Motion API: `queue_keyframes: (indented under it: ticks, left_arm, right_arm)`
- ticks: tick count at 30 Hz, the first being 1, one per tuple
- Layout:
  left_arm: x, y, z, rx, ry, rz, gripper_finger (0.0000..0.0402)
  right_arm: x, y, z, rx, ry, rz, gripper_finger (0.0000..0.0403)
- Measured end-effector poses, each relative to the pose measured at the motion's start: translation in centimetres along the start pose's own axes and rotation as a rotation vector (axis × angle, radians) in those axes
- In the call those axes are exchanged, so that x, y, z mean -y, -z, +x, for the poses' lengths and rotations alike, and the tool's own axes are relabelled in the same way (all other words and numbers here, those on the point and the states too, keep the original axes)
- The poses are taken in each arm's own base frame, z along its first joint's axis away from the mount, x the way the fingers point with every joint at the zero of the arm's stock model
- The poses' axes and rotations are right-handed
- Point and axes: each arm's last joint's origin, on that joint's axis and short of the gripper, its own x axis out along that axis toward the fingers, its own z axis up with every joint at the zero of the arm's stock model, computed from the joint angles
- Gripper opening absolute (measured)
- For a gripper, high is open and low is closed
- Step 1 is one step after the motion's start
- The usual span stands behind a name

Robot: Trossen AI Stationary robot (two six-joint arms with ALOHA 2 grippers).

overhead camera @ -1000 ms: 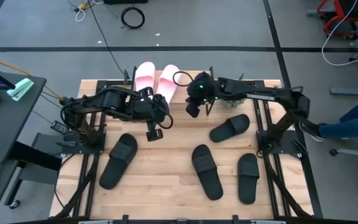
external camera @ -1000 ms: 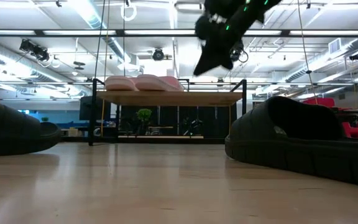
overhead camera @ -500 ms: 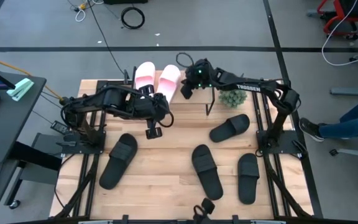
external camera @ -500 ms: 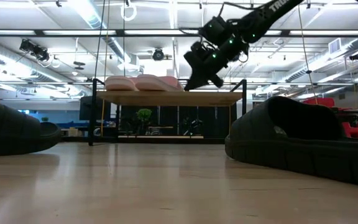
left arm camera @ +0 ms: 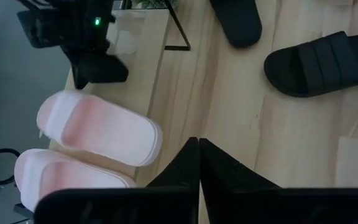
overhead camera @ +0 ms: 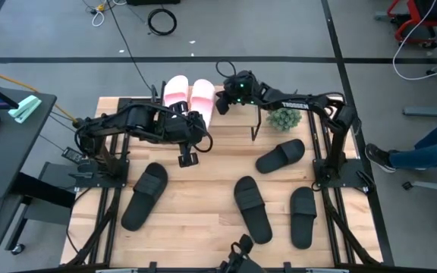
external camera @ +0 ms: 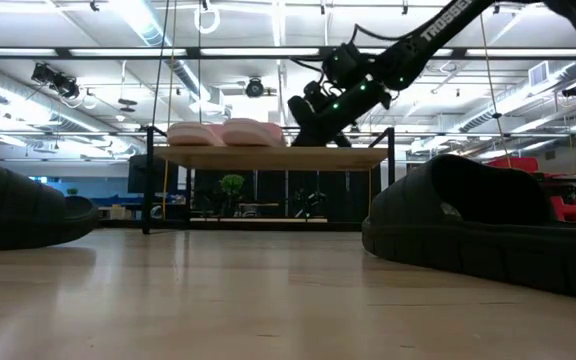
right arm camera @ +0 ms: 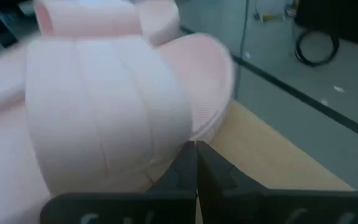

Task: Pick and place slides into the shelf
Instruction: Put the pink slipper on the shelf

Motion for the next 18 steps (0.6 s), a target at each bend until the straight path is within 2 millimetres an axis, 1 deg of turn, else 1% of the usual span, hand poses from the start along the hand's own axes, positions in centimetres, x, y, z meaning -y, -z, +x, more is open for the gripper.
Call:
queue_keyframes:
  ticks: [3, 6, 11, 14, 18]
  left_arm:
    - [0.0, 0.0, 0.0, 0.000, 0.001, 0.000, 0.0023]
    - [0.0, 0.0, 0.0, 0.000, 0.001, -0.004, 0.0028]
    - [0.0, 0.0, 0.0, 0.000, 0.000, -0.006, 0.0018]
    - [0.1, 0.0, 0.0, 0.000, 0.001, -0.035, 0.0009]
    - [0.4, 0.0, -0.1, 0.002, 0.007, -0.062, 0.0008]
  right_arm:
    - [-0.5, 0.1, 0.8, 0.054, -0.028, 0.022, 0.0000]
    - [-0.9, -0.5, 0.8, 0.074, -0.044, 0.020, 0.0000]
    - [-1.4, -1.1, 0.7, 0.087, -0.053, 0.016, 0.0000]
    - [-1.2, -0.7, 0.6, 0.033, -0.031, 0.010, 0.0000]
    - [-0.9, 0.0, 0.2, -0.067, 0.058, -0.018, 0.0000]
